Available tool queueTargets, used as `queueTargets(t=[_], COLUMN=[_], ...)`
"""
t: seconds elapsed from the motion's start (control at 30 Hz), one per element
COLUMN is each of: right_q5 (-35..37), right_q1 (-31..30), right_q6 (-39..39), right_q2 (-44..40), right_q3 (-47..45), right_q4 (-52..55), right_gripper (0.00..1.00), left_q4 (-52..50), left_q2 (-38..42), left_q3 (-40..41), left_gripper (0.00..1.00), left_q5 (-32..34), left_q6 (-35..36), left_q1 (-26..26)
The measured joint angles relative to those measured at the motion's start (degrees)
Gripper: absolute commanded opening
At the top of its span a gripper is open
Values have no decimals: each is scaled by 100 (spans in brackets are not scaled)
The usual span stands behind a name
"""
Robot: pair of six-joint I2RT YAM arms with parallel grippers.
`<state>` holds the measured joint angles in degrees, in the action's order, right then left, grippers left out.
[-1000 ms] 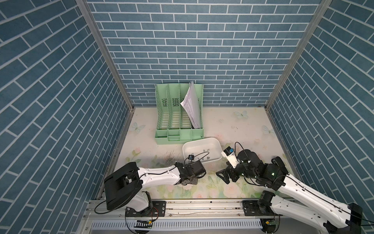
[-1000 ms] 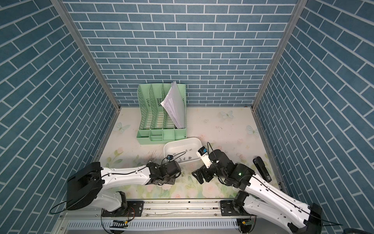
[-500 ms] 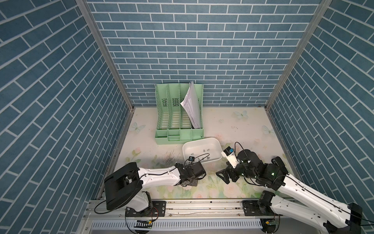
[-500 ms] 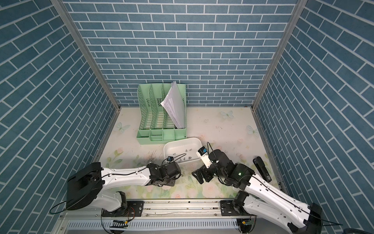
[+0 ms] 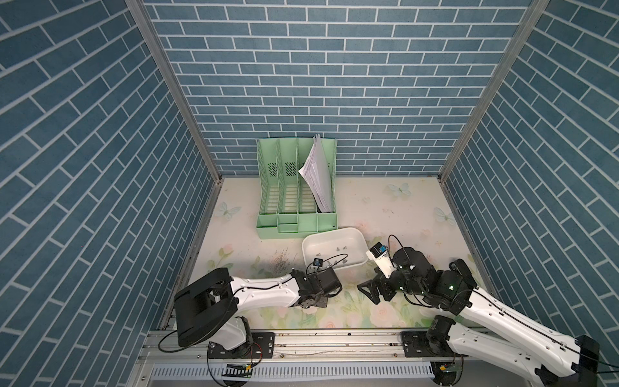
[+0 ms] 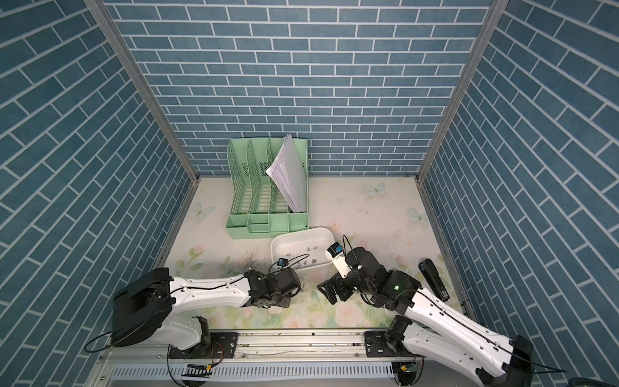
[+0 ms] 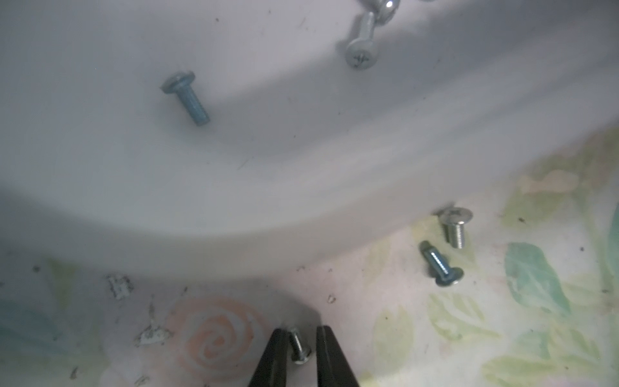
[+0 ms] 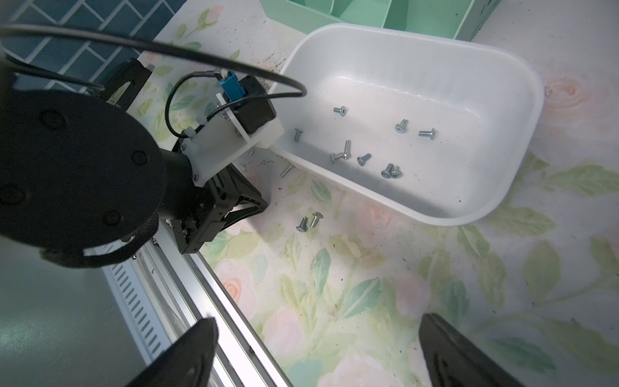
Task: Put the screws on the desktop into the storage box
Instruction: Pick up the screw from the center of the board, then place the screw in the storage box.
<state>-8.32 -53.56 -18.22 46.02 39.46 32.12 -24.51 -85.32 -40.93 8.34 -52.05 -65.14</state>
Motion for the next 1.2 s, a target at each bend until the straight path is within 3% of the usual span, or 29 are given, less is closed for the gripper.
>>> queueTargets(t=[0.67, 1.2], right_q5=[7, 245], right_q1=[0, 0], right_q6=[0, -144], right_q2=[0, -208], right_q3=[0, 0], right_q4=[0, 2], right_gripper=[98, 98], left_q4=[-153, -339], left_q2=[170, 522], left_q3=[-59, -892], left_gripper=[14, 13], left_q5=[-92, -238], left_q6=[31, 466], left_q1=[-2, 238])
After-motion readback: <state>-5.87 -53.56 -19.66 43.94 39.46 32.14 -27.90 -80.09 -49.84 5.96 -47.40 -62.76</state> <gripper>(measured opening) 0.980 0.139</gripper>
